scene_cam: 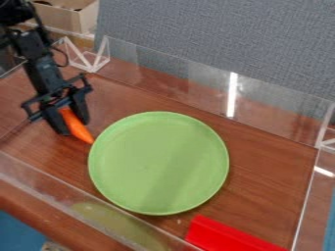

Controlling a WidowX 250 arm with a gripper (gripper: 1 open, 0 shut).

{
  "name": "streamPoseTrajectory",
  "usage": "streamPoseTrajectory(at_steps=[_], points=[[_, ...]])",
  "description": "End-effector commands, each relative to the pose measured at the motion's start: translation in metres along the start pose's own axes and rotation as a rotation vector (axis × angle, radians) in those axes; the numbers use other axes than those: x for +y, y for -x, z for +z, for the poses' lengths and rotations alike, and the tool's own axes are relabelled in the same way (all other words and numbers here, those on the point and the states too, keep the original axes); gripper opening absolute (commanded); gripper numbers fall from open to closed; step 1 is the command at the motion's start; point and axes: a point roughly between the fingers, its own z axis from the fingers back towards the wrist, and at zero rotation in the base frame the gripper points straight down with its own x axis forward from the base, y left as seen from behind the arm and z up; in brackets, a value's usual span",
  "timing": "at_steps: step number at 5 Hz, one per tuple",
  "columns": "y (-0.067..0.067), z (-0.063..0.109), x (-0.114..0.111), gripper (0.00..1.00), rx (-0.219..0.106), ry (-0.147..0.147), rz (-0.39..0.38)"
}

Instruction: Put the carrot on the left side

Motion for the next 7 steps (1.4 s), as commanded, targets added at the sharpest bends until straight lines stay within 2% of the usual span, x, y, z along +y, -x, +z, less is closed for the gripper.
streamPoseTrajectory(at_steps=[1, 3, 5, 7], points=[[0.007, 0.021, -0.006, 0.0, -0.053, 0.028, -0.03], [0.02, 0.035, 0.003, 0.0, -0.054, 0.012, -0.05], [0.013, 0.041, 0.007, 0.0, -0.054, 0.002, -0.064], [0.007, 0.057, 0.016, 0.0, -0.043, 0.007, -0.048]])
